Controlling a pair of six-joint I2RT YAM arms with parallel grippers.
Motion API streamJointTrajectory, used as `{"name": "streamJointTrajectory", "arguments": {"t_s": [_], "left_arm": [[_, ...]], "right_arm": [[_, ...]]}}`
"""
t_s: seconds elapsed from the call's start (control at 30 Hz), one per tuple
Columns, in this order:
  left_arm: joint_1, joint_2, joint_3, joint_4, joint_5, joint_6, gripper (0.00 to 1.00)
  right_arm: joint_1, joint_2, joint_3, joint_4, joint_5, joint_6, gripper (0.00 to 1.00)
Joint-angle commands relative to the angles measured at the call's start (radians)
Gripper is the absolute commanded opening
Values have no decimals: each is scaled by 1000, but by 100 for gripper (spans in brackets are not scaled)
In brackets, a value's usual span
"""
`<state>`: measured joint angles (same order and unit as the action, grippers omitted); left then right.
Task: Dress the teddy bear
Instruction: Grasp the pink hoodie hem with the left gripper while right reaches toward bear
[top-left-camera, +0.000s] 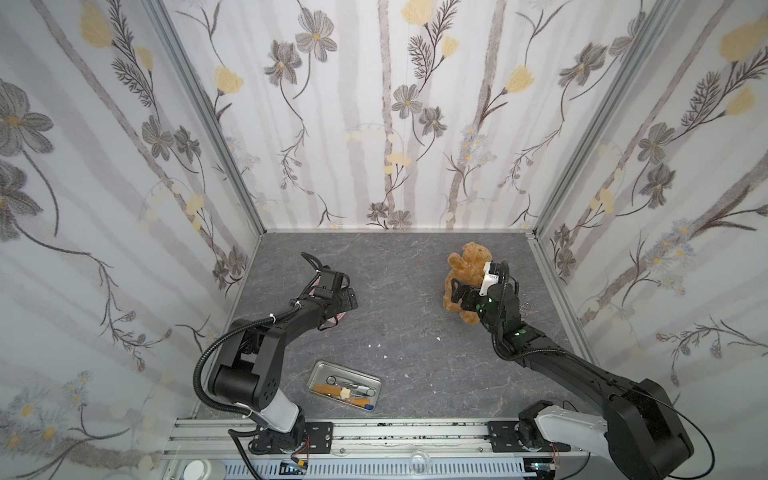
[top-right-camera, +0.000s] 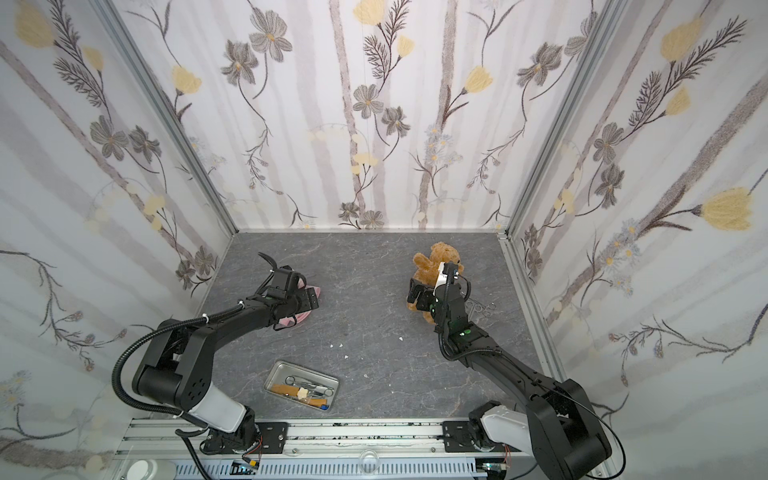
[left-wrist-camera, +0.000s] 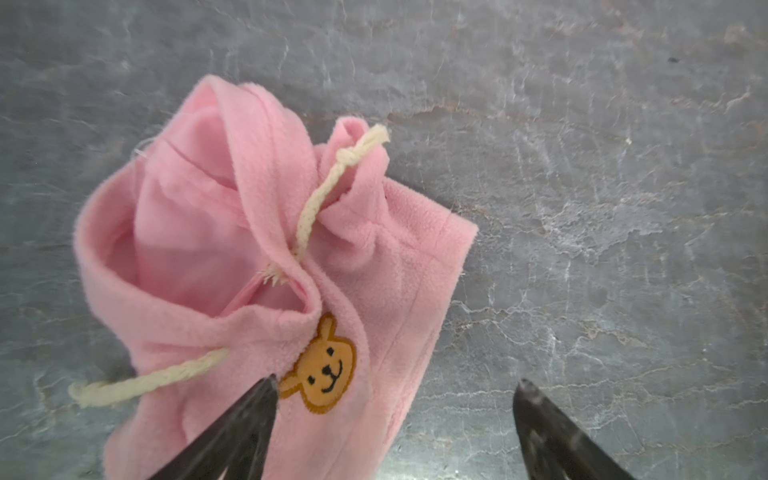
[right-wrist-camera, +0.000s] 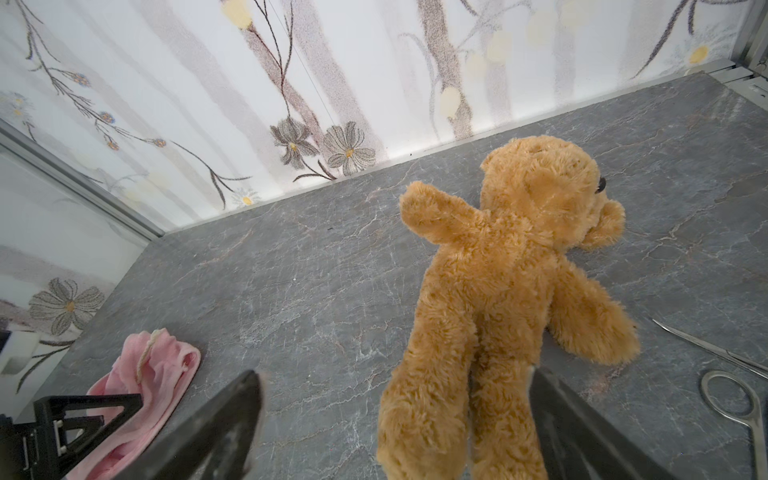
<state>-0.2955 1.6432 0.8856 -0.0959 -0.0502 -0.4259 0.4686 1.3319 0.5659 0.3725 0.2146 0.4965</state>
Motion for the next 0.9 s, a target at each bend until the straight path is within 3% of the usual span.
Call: {"name": "streamJointTrajectory", "arguments": {"t_s": [0.0, 0.2, 0.47, 0.67, 0.87], "left_arm": [[-2, 89, 86, -20, 60, 10, 89], [-10, 246, 213, -18, 84, 38, 89], [-161, 416, 401, -19, 173, 100, 89], [-198, 357, 450, -23, 158, 97, 89], [-197, 236, 377, -120, 24, 242, 89]], "right_arm": [[-5, -5, -3, 69, -20, 10, 100], [-8, -74, -41, 56, -21, 4, 100], [-40, -193, -152, 20, 23, 14, 100], [-52, -251, -154, -23, 16, -14, 100], [-50, -233, -151, -38, -84, -10, 99]]}}
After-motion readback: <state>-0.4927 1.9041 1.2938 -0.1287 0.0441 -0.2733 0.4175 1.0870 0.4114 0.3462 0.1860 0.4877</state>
